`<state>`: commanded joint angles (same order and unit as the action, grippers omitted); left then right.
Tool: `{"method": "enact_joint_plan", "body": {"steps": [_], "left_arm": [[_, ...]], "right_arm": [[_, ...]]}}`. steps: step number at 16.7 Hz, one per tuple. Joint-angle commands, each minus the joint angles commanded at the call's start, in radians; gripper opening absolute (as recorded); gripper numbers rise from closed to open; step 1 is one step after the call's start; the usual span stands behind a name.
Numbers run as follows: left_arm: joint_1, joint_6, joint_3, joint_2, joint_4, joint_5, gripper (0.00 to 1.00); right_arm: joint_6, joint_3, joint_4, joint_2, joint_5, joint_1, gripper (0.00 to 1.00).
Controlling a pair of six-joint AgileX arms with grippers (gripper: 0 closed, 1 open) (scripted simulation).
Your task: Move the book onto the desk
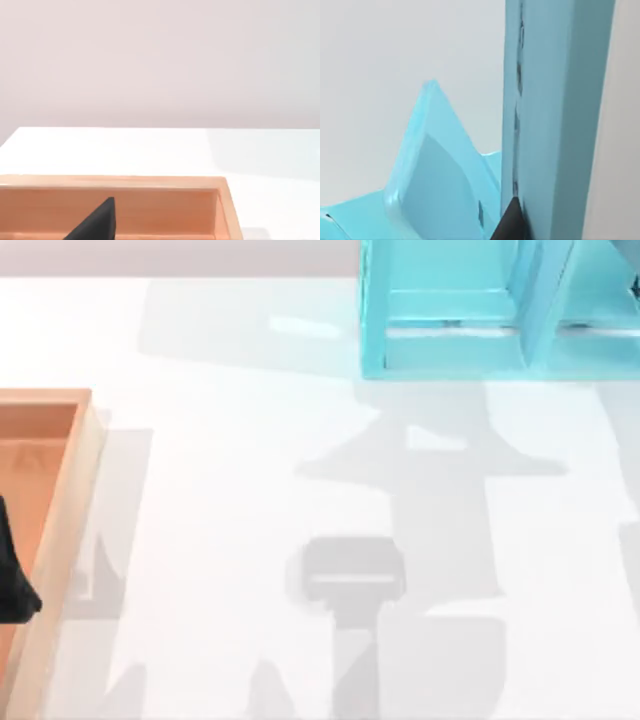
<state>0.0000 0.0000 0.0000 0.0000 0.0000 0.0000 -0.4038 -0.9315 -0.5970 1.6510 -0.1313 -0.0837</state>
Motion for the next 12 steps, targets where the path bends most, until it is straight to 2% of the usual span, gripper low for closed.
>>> {"method": "enact_joint_plan", "body": {"steps": [6,12], "left_arm": [[0.000,0.000,0.000,0.000,0.000,0.000,1.00],[0.000,0.000,0.000,0.000,0.000,0.000,1.00]], "right_arm": [[0.005,0.173,0.217,-0.389,-0.018,-0.009,0.00],[0.006,0.201,0.253,-0.448,-0.021,-0.011,0.00]]}}
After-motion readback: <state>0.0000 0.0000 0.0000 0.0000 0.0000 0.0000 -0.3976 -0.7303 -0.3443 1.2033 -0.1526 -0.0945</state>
